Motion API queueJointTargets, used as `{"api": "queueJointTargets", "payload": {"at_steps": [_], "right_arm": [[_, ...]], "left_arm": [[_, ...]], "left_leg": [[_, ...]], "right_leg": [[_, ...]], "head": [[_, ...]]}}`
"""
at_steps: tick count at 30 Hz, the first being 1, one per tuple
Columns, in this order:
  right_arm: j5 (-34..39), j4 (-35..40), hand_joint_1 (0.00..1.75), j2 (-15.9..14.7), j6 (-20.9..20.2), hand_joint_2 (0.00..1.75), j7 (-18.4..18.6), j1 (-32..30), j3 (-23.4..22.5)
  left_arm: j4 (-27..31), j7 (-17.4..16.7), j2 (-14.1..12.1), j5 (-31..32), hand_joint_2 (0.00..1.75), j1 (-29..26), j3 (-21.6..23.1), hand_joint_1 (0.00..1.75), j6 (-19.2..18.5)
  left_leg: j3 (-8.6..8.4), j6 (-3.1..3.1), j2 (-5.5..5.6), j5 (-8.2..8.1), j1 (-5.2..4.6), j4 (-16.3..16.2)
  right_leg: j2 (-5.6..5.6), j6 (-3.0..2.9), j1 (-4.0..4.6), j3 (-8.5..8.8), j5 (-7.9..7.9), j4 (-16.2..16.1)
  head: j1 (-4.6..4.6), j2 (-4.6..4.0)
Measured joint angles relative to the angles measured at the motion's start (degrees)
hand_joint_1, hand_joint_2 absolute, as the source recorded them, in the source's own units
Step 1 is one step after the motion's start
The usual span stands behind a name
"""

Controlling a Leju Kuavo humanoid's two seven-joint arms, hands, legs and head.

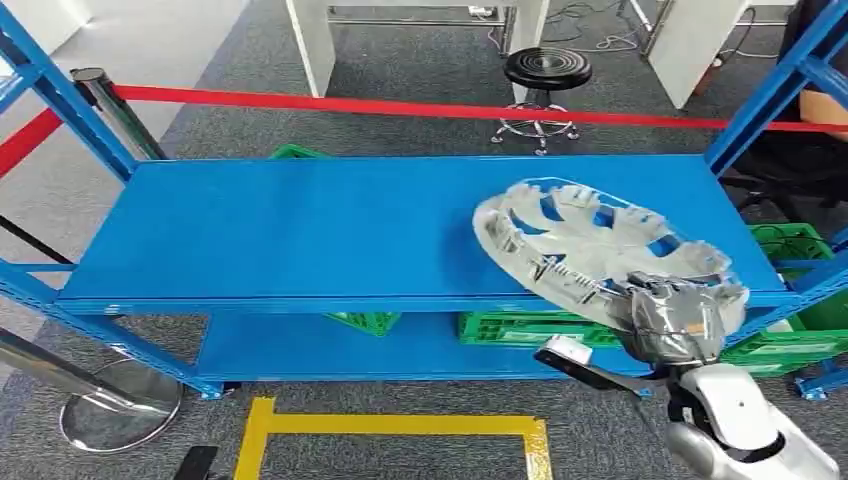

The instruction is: Take the parts from the cabinet and place them on the table.

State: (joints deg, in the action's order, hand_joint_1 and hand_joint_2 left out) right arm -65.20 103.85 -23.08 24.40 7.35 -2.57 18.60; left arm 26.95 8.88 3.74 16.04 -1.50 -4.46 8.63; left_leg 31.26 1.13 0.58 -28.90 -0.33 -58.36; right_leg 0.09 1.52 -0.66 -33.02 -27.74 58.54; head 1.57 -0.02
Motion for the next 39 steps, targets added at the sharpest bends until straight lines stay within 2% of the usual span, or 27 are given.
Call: {"api": "queueJointTargets", "payload": {"at_steps": [2, 4, 5, 6, 8, 9, 10, 13, 15, 17, 22, 29, 33, 35, 37, 38, 39], "right_arm": [[9.83, 3.65, 1.75, 1.46, 2.62, 1.75, -6.29, -0.83, 0.24], [19.32, 7.21, 1.75, 2.80, 2.72, 1.75, -12.72, -1.91, 0.55], [21.95, 8.07, 1.75, 3.08, 2.66, 1.75, -14.67, -2.64, 0.66], [30.69, 10.60, 1.75, 4.02, 1.63, 1.75, -21.10, -3.40, 1.25], [45.49, 14.29, 1.75, 5.51, -4.26, 1.75, -31.79, -4.75, 1.95], [51.04, 15.82, 1.75, 6.21, -7.50, 1.75, -36.00, -5.29, 2.12], [53.98, 17.03, 1.75, 6.83, -9.18, 1.75, -38.45, -5.70, 2.32], [56.99, 19.49, 1.75, 8.04, -12.10, 1.75, -40.95, -6.04, 2.82], [62.11, 19.97, 1.75, 8.52, -18.36, 1.75, -43.80, -6.18, 3.04], [66.17, 19.95, 1.75, 9.20, -24.34, 1.75, -44.73, -6.97, 2.99], [72.61, 17.81, 1.75, 11.69, -31.72, 1.75, -46.19, -9.19, 2.43], [74.89, 14.35, 1.75, 14.12, -35.46, 1.75, -46.13, -9.54, 2.34], [75.52, 12.65, 1.75, 15.23, -36.97, 1.75, -46.09, -9.39, 2.30], [75.26, 12.01, 1.75, 15.54, -37.49, 1.75, -45.84, -9.35, 2.34], [74.69, 11.67, 1.75, 15.73, -37.54, 1.75, -45.54, -9.32, 2.34], [74.27, 11.47, 1.75, 15.76, -37.47, 1.75, -45.43, -9.33, 2.32], [73.99, 11.25, 1.75, 15.78, -37.45, 1.75, -45.37, -9.23, 2.34]], "left_arm": [[0.26, 1.62, 0.22, -0.44, 1.75, -0.12, -1.22, 0.00, -0.87], [0.44, 2.88, 0.39, -0.48, 1.75, -0.08, -1.99, 0.00, -1.53], [0.44, 3.21, 0.44, -0.50, 1.75, -0.11, -2.21, 0.00, -1.70], [0.41, 4.13, 0.52, -0.59, 1.75, -0.14, -2.95, 0.00, -2.32], [0.41, 5.27, 0.61, -0.63, 1.75, -0.06, -3.67, 0.00, -3.23], [0.41, 5.68, 0.63, -0.63, 1.75, 0.00, -3.91, 0.00, -3.47], [0.41, 5.94, 0.65, -0.63, 1.75, 0.03, -4.08, 0.00, -3.60], [0.41, 6.27, 0.66, -0.39, 1.75, 0.13, -4.28, 0.00, -4.00], [0.41, 6.51, 0.66, -0.46, 1.75, 0.16, -4.28, 0.00, -4.26], [0.41, 7.04, 0.66, -1.64, 1.75, 0.14, -4.68, 0.00, -4.63], [0.28, 8.15, 0.92, -3.41, 1.75, -0.37, -6.66, 0.00, -5.46], [-0.15, 8.30, 0.98, -0.45, 1.75, -0.46, -7.03, 0.00, -3.78], [-0.15, 8.21, 0.96, 1.55, 1.75, -0.41, -6.84, 0.00, -2.84], [-0.15, 7.97, 0.94, 1.95, 1.75, -0.42, -6.84, 0.00, -2.84], [-0.11, 7.80, 0.94, 2.36, 1.75, -0.45, -6.84, 0.00, -2.84], [0.00, 7.54, 1.05, 2.80, 1.75, -0.43, -6.75, 0.00, -2.84], [0.24, 7.43, 1.05, 3.21, 1.75, -0.49, -6.62, 0.00, -2.77]], "left_leg": [[0.00, -0.02, -0.01, -0.01, 0.00, 0.01], [0.01, -0.03, 0.02, 0.00, 0.00, 0.01], [0.03, -0.03, 0.06, 0.01, 0.00, 0.01], [0.07, -0.03, 0.08, 0.02, 0.00, 0.01], [0.07, -0.04, 0.08, 0.03, 0.00, 0.01], [0.06, -0.04, 0.08, 0.03, -0.01, 0.01], [0.05, -0.04, 0.07, 0.03, -0.01, 0.01], [0.05, -0.04, 0.07, 0.02, -0.02, 0.01], [0.04, -0.04, 0.07, 0.02, -0.03, 0.01], [0.05, -0.04, 0.07, 0.02, -0.04, 0.01], [0.04, -0.03, 0.07, 0.02, -0.07, -0.03], [0.05, 0.00, 0.07, 0.00, -0.25, -0.09], [0.07, 0.15, 0.07, -0.06, -0.51, -0.23], [0.12, 0.45, 0.08, -0.05, -0.67, -0.29], [0.02, 1.20, 0.07, 0.80, -0.59, 0.40], [-0.42, 1.37, -0.18, 1.43, -0.13, 1.06], [-0.29, 1.51, -0.16, 1.65, -0.03, 1.32]], "right_leg": [[0.05, 0.00, 0.00, -0.03, 0.00, 0.00], [-0.10, 0.00, 0.01, -0.02, 0.00, 0.00], [-0.15, 0.00, 0.01, -0.01, 0.00, 0.00], [-0.17, -0.01, 0.01, -0.02, 0.00, 0.00], [-0.15, -0.01, 0.01, -0.02, 0.00, 0.00], [-0.14, -0.01, 0.01, -0.02, 0.00, 0.00], [-0.12, -0.01, 0.00, -0.02, 0.00, 0.00], [-0.09, 0.00, -0.01, -0.02, 0.00, 0.00], [-0.09, 0.00, -0.01, -0.01, 0.00, 0.00], [-0.11, 0.00, -0.02, 0.01, 0.00, 0.00], [-0.11, 0.01, -0.08, 0.00, 0.02, -0.02], [-0.12, 0.07, -0.23, 0.00, 0.06, -0.03], [-0.12, 0.31, -0.49, 0.01, 0.17, -0.05], [-0.11, 0.54, -0.64, 0.02, 0.29, -0.16], [-0.08, 1.12, -0.58, 0.24, 0.83, -0.46], [-0.05, 1.18, -0.62, -0.46, -0.42, 0.10], [-0.15, 1.34, -0.51, -1.16, -2.54, 1.95]], "head": [[-0.02, 0.00], [0.00, 0.00], [0.02, 0.00], [0.02, 0.00], [0.00, 0.00], [0.09, 0.00], [-0.02, 0.00], [0.04, 0.00], [0.02, 0.00], [0.04, 0.00], [0.02, 0.00], [0.02, 0.00], [0.00, 0.00], [0.00, 0.00], [-0.02, 0.00], [0.00, 0.00], [0.26, 0.00]]}}
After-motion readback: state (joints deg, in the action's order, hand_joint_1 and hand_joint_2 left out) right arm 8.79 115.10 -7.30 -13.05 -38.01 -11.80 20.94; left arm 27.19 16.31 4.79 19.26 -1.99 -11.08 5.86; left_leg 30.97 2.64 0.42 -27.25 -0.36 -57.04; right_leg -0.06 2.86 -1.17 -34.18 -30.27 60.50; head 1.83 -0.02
